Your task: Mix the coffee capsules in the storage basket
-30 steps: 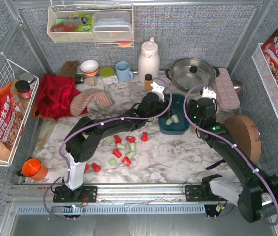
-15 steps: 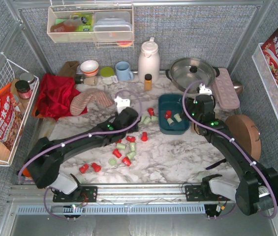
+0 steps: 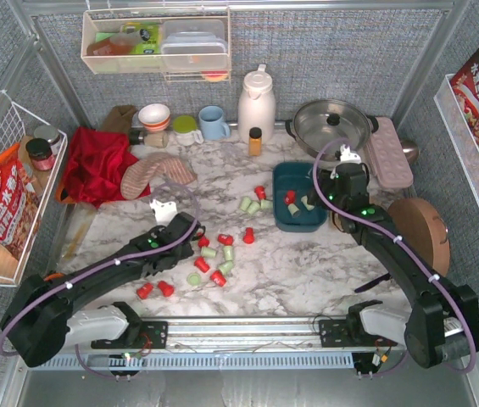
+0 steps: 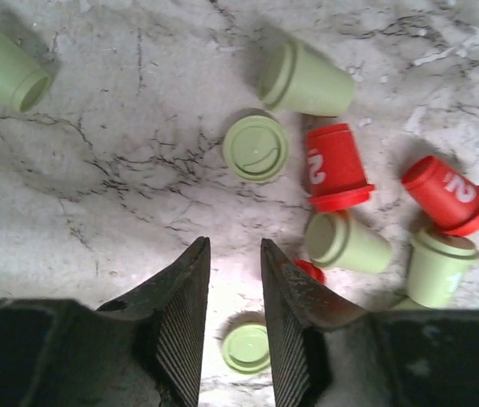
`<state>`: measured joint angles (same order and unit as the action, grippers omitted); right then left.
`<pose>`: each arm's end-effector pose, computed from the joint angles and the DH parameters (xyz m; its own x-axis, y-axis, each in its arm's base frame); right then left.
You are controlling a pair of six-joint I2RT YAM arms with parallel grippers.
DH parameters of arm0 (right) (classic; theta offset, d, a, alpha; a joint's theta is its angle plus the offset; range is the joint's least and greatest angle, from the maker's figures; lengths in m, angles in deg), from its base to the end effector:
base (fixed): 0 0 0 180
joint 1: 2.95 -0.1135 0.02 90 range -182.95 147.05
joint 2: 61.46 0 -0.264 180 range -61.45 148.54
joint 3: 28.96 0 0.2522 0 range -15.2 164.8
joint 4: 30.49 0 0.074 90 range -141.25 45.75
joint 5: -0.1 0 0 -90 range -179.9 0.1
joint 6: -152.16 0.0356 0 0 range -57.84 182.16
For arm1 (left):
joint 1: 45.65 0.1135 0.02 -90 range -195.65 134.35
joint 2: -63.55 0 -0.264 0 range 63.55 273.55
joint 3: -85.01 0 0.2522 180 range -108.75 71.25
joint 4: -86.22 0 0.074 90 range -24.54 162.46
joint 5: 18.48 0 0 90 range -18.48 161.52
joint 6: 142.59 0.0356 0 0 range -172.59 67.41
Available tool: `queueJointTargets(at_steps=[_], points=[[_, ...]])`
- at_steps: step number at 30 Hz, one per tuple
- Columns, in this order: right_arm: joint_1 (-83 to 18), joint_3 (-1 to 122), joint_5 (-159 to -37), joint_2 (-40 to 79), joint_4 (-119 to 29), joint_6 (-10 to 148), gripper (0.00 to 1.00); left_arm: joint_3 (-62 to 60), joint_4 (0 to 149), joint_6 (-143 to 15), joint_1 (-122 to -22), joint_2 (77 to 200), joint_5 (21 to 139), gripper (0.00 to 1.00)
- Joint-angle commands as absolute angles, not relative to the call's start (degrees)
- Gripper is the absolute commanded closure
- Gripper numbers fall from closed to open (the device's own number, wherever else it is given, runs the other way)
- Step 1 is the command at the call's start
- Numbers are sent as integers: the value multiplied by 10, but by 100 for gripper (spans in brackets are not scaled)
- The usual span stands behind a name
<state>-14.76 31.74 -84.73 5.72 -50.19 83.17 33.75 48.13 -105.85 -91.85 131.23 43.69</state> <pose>0.2614 0.0514 0.2801 -0.4478 0.2712 -0.8520 0.0384 0.9579 0.2846 0.1663 -0.1494 0.2005 -0.6983 -0.2957 -0.6519 -0.1820 0.9541 -0.2379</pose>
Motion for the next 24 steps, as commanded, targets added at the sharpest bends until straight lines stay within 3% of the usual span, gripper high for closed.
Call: queueJointTargets(at_steps=[1,9,24], points=[[-147,324,-866,60,-489,834,43,363,566,-978,-887,1308,493,62],[-147,326,-881,68,-488,832,43,322,651,-873,-864,1392,531,64],[-148,332,-900,86,-486,831,43,316,649,-885,-820,1469,631,69]])
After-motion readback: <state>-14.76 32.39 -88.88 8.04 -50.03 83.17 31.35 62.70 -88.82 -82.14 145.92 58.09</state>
